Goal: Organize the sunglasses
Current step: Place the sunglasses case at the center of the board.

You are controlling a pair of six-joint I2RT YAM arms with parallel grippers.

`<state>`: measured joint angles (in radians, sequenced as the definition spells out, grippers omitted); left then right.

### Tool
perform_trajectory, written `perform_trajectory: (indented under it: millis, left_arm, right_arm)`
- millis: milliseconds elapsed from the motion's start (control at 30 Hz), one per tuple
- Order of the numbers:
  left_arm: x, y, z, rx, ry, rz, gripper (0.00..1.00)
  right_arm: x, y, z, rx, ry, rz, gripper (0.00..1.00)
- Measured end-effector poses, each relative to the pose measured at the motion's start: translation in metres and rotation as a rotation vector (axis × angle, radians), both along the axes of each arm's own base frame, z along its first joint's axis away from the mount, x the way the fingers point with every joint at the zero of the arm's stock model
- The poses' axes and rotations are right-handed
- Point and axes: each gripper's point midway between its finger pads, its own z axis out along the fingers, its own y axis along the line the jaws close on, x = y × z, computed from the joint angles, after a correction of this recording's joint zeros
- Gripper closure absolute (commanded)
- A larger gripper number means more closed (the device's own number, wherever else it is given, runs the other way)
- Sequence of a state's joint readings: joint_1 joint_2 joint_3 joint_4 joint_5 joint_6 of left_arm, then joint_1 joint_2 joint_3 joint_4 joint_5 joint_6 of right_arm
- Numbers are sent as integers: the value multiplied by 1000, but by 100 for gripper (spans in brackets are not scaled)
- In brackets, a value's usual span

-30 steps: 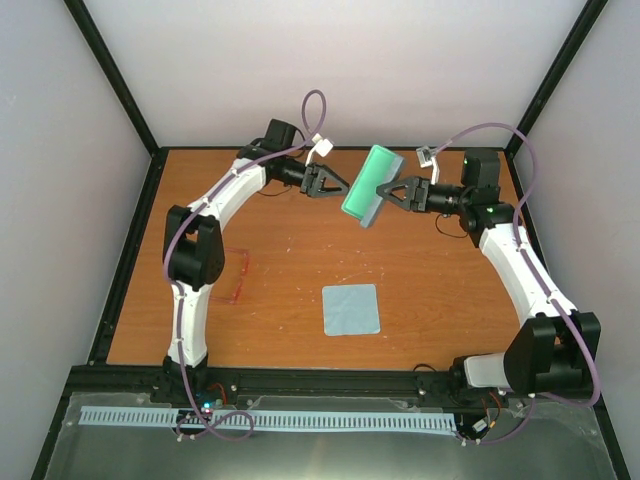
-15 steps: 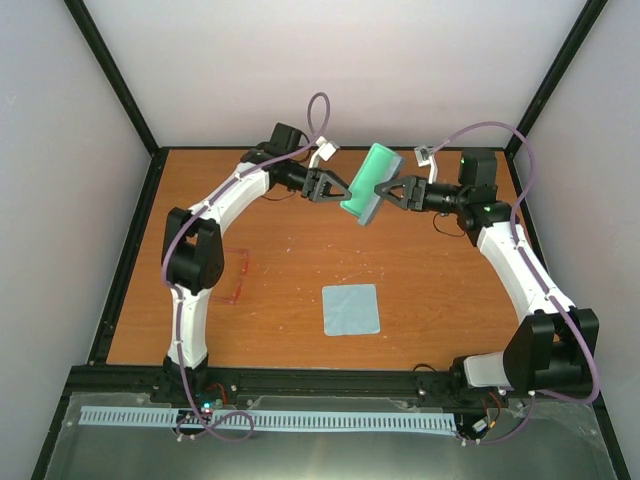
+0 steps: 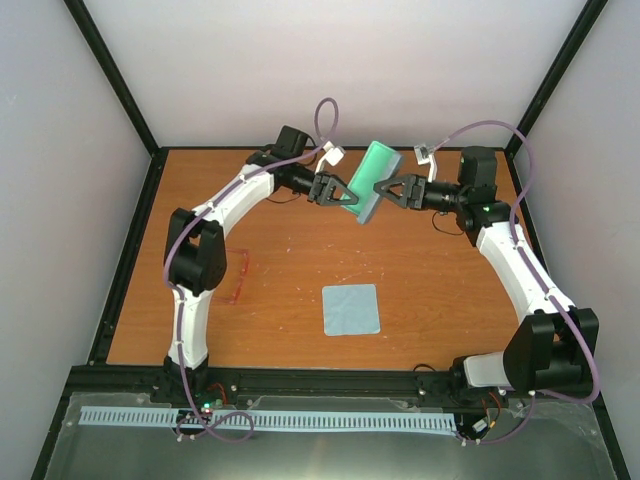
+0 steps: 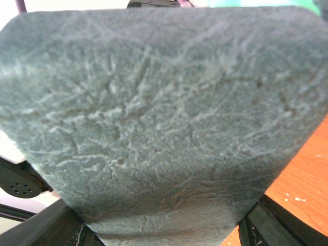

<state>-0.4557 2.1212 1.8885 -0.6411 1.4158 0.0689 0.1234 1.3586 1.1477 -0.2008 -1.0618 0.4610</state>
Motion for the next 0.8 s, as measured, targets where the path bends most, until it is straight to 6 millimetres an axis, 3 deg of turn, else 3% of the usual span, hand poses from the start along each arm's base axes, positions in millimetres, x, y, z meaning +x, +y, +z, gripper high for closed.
perform_trajectory:
  millis: [33,233,333,400,567,733,800]
  left_arm:
    - [0,-1,-1,6,-2,2,98]
    - [8,-2,-10,58,-32,49,100]
    - [9,-3,-11,73,-43,59,100]
    - [10,-3,-11,93,-60,72,100]
    - [22,-2,-10,204,-196,127,100]
    - [27,-18,-13,323,-483,108,100]
    - [37,-3,-30,428,-599,114,100]
  right_arm:
    - [0,0,0,2,0,1,97]
    - [-2,2,2,11,3,12,93]
    - [0,1,-1,3,5,0,59]
    - [1,0,-4,-9,6,-13,44]
    - [3,-9,-17,-76,5,-58,36]
    - [-8,-48,-30,-130,33,-162,23]
    - [-2,-92,-50,-184,104,-333,17]
